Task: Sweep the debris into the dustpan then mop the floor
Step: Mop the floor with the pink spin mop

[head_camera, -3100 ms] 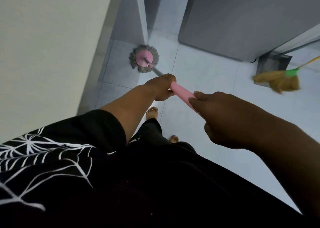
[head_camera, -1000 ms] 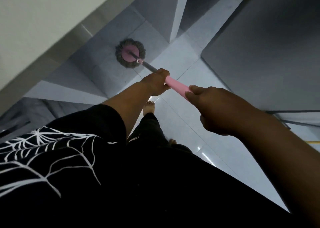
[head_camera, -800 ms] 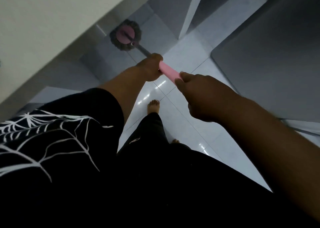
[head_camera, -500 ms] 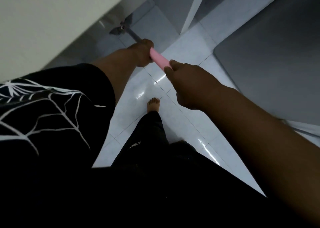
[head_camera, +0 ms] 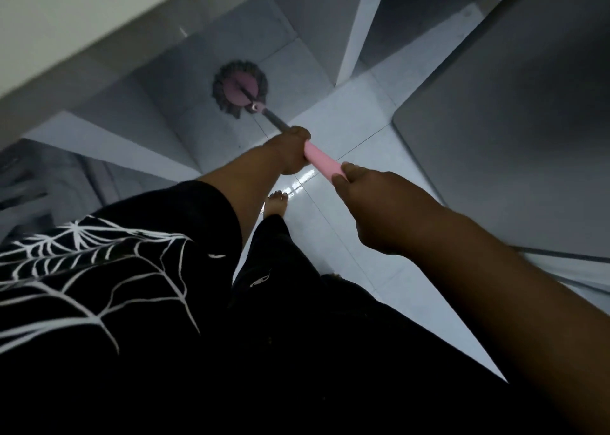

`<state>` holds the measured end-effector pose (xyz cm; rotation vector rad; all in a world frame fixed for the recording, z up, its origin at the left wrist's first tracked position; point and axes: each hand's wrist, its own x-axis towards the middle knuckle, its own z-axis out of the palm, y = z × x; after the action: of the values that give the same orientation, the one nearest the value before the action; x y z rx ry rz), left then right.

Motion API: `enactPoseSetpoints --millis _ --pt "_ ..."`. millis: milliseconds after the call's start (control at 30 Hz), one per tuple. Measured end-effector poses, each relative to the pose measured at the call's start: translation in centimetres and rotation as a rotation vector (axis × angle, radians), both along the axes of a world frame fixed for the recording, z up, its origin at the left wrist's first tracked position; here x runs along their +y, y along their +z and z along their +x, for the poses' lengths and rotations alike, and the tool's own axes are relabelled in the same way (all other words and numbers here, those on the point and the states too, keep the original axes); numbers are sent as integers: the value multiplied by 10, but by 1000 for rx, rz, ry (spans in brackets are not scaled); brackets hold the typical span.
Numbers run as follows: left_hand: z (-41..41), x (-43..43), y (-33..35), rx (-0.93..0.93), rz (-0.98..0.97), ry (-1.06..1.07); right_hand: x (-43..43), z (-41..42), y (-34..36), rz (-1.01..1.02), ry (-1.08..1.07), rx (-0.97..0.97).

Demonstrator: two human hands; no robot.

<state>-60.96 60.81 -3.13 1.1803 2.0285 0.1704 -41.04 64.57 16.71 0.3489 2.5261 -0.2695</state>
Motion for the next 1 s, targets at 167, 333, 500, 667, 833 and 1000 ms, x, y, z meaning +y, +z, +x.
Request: enactPoseSetpoints --millis 167,333,500,667,833,1000 --pt "97 -40 13 -25 32 14 -27 92 24 -8 42 -58" --pt "149 -62 34 -20 72 -10 -34 143 46 7 73 -79" --pt "145 -71 42 -32 88 47 -36 131 52 21 121 -78" --pt "104 -66 38 -68 99 125 -22 85 50 17 145 -46" --pt "35 -59 16 -71 136 217 -13 13 35 16 176 -20" --pt "-56 -60 -7 -49 103 286 -11 -73 9 11 207 10"
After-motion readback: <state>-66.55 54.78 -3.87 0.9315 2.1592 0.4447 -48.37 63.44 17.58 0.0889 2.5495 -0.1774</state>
